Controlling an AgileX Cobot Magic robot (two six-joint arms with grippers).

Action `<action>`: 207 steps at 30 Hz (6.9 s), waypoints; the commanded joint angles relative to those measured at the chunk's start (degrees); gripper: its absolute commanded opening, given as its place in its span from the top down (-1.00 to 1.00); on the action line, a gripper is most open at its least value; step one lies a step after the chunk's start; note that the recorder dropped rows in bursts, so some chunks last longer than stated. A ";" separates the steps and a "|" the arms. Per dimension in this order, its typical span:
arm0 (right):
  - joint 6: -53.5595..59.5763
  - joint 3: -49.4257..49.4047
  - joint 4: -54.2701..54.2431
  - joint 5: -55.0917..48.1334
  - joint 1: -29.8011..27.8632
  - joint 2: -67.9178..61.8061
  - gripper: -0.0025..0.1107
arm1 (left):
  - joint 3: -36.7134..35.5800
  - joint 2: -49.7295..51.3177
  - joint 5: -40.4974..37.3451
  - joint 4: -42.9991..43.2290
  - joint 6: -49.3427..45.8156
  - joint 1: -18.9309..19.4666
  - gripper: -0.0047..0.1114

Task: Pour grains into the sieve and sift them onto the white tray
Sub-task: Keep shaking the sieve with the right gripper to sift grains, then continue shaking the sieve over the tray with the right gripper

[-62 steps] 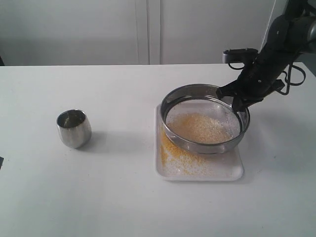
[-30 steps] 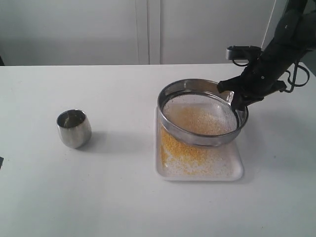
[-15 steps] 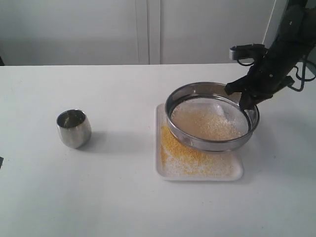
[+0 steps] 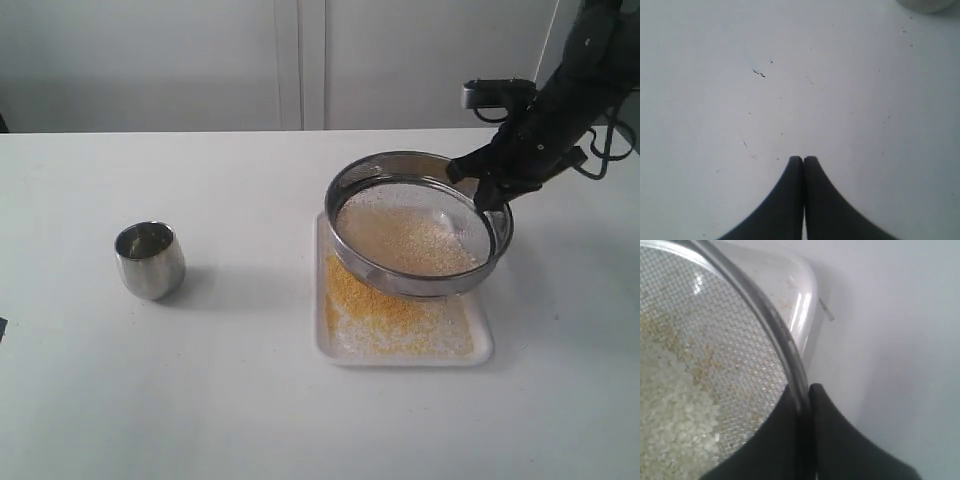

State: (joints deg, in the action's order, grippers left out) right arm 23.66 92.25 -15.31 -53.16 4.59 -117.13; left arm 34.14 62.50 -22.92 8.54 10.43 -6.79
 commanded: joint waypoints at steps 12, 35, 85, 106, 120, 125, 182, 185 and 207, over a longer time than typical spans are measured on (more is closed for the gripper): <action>-2.35 0.39 -4.51 2.10 0.71 1.67 0.96 | -0.39 -0.50 -0.69 -0.08 0.05 0.09 0.92; -6.23 0.39 6.41 4.05 0.74 1.76 0.96 | -0.39 -0.50 -0.69 -0.08 0.05 0.09 0.92; -1.47 0.51 2.28 1.79 1.91 2.87 0.96 | -0.39 -0.50 -0.69 -0.08 0.05 0.09 0.92; 18.55 0.51 -5.30 -7.24 1.89 3.70 0.96 | -0.39 -0.50 -0.69 -0.08 0.05 0.09 0.92; -9.81 0.51 2.81 1.78 0.53 4.34 0.96 | -0.39 -0.50 -0.69 -0.08 0.05 0.09 0.92; -10.16 0.51 5.49 2.34 0.82 3.96 0.96 | -0.39 -0.50 -0.69 -0.08 0.05 0.09 0.92; 26.86 0.51 -10.35 -9.95 1.00 1.59 0.96 | -0.39 -0.50 -0.69 -0.08 0.05 0.09 0.92; -1.04 0.51 -5.78 2.56 0.61 1.70 0.96 | -0.39 -0.50 -0.69 -0.08 0.05 0.09 0.92; 7.72 0.51 -2.70 -2.93 0.98 1.94 0.96 | -0.39 -0.50 -0.69 -0.08 0.05 0.09 0.92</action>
State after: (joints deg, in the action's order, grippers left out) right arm 35.80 92.52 -18.36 -58.61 5.39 -116.25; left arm 34.14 62.50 -22.92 8.54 10.43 -6.79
